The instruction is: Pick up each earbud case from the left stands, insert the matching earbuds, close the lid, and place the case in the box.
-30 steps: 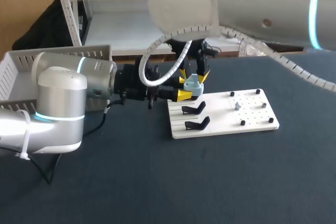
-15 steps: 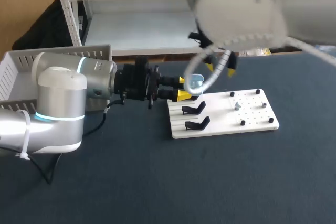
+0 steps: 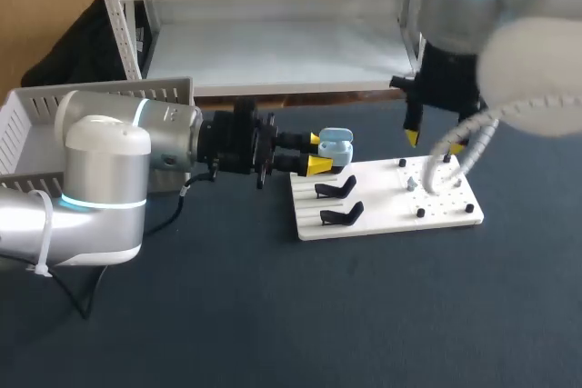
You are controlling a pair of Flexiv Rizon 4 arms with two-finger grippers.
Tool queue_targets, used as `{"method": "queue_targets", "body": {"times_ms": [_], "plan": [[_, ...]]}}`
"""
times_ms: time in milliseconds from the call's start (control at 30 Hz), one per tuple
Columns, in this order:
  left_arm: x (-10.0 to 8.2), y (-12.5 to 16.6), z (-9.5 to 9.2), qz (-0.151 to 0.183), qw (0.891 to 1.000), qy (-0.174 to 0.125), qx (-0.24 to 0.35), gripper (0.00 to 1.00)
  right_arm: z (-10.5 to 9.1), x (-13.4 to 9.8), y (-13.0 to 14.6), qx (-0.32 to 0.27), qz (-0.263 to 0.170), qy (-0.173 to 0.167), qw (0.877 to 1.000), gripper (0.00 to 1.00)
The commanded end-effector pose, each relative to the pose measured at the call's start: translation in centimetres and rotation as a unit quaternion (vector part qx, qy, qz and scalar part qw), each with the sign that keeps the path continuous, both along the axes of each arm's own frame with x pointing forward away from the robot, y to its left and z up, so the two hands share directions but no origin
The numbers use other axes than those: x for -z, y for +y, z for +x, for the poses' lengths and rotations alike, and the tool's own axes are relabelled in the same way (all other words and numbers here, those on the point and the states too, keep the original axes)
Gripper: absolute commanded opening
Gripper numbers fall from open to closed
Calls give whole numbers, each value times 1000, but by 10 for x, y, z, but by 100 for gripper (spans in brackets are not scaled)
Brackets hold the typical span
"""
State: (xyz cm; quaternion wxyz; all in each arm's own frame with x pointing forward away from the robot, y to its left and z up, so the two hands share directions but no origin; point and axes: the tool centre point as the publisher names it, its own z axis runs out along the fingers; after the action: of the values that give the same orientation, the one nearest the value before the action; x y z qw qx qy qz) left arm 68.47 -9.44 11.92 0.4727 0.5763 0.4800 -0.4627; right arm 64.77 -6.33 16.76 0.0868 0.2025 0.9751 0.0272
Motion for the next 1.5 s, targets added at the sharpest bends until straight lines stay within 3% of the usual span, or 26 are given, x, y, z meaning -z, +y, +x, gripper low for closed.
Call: {"method": "queue_targets", "body": {"times_ms": [33, 233, 700, 1133, 1500], "plan": [[1, 0, -1, -1, 1000, -1, -2, 0, -6, 24, 4, -23, 107, -69, 992, 46], [1, 0, -1, -1, 1000, -1, -2, 0, 4, 53, 12, -9, 88, -96, 991, 47], [1, 0, -1, -1, 1000, -1, -2, 0, 36, 104, 9, 36, 52, -67, 996, 46], [1, 0, -1, -1, 1000, -1, -2, 0, 61, 121, 2, 57, 34, -56, 996, 42], [1, 0, -1, -1, 1000, -1, -2, 0, 70, 130, -1, 61, 28, -48, 997, 36]]}}
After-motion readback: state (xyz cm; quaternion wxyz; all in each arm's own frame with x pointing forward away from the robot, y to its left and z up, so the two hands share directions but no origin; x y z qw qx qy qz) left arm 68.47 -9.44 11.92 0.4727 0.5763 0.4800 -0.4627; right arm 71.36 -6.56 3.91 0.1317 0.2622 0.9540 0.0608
